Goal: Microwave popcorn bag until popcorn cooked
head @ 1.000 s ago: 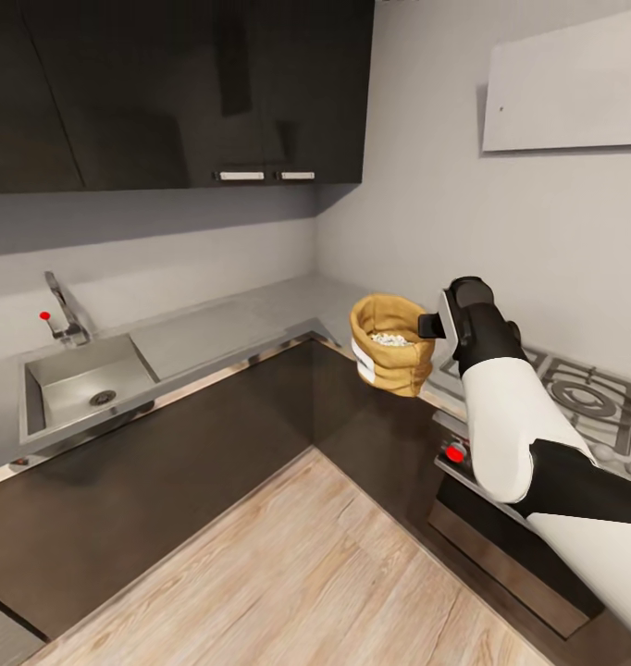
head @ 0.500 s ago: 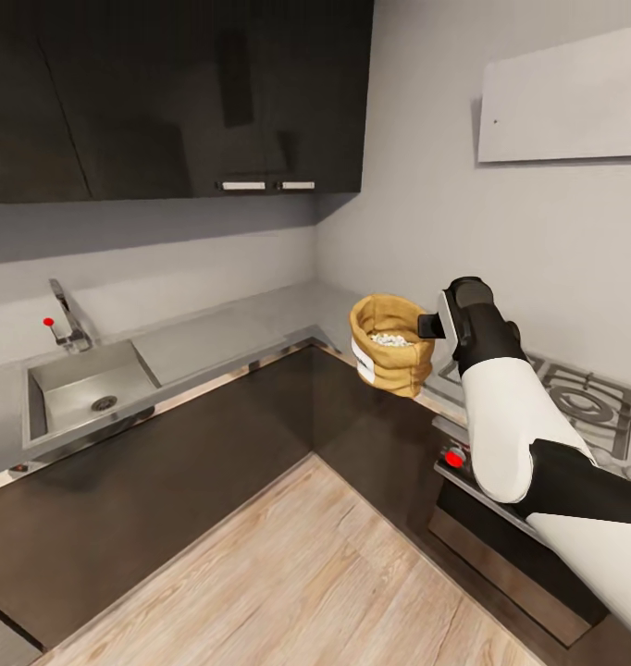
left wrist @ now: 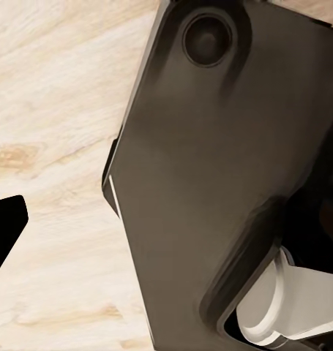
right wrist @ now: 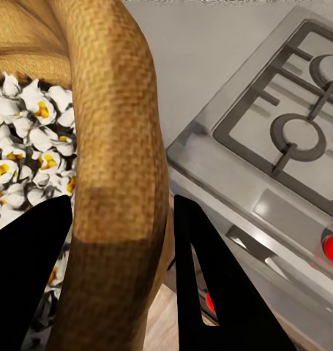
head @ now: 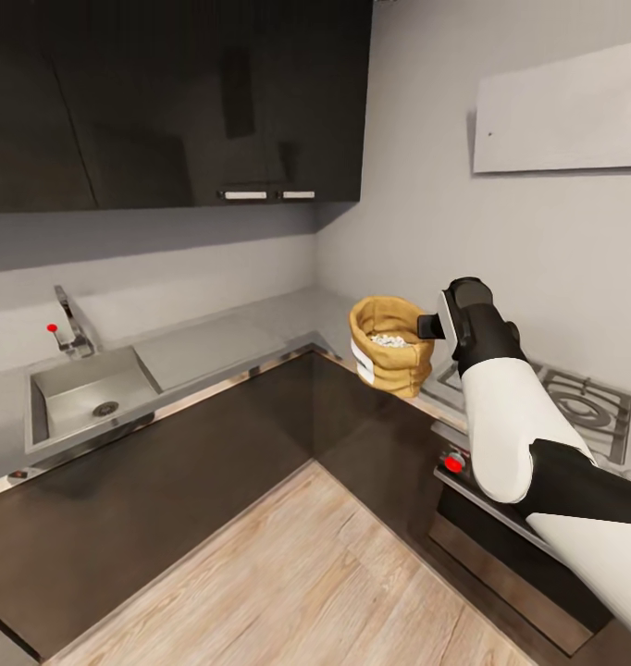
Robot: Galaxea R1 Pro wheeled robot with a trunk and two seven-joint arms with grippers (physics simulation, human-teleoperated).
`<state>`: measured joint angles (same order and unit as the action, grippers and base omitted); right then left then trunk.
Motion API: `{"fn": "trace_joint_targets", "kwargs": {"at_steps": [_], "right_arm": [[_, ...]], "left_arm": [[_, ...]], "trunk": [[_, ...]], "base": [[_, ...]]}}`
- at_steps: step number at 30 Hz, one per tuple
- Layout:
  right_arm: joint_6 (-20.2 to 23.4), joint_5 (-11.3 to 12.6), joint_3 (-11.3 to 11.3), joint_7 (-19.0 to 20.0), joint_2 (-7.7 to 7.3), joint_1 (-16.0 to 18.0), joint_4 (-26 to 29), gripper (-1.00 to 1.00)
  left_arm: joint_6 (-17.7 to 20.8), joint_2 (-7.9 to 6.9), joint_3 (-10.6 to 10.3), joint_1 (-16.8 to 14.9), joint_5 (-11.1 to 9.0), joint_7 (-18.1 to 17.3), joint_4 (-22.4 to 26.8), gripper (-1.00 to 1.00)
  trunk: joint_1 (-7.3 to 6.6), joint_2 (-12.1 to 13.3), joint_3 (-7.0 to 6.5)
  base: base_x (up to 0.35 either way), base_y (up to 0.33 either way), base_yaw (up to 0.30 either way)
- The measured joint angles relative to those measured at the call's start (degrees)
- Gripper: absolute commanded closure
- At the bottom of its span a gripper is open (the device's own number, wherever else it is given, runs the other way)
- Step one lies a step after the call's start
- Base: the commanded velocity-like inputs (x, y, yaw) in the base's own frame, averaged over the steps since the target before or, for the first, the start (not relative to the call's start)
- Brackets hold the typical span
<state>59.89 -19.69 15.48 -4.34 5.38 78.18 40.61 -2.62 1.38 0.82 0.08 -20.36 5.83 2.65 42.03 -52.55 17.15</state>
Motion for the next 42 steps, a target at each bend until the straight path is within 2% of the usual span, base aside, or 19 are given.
{"fn": "trace_joint_targets", "kwargs": {"at_steps": [28,36,42], "right_arm": [[0.01,0.42,-0.06,0.24,-0.27,-0.02,-6.71,1.00],[0.01,0.50,-0.10,0.29,-0.27,-0.02,-8.78,1.00],[0.03,0.50,-0.12,0.22,-0.29,-0.02,-9.10,1.00]], "left_arm": [[0.00,0.01,-0.01,0.00,0.00,0.00,0.00,-1.00],[0.00,0.00,0.08,0.01,0.00,-0.01,0.00,-1.00],[0.02,0.01,0.00,0.00,0.01,0.00,0.01,-1.00]], "trunk": [[0.00,0.00,-0.22],[0.01,0.01,-0.22],[0.00,0.01,-0.22]], "base": [[-0.001,0.000,0.000],[-0.114,0.000,0.000],[-0.006,0.000,-0.166]]}}
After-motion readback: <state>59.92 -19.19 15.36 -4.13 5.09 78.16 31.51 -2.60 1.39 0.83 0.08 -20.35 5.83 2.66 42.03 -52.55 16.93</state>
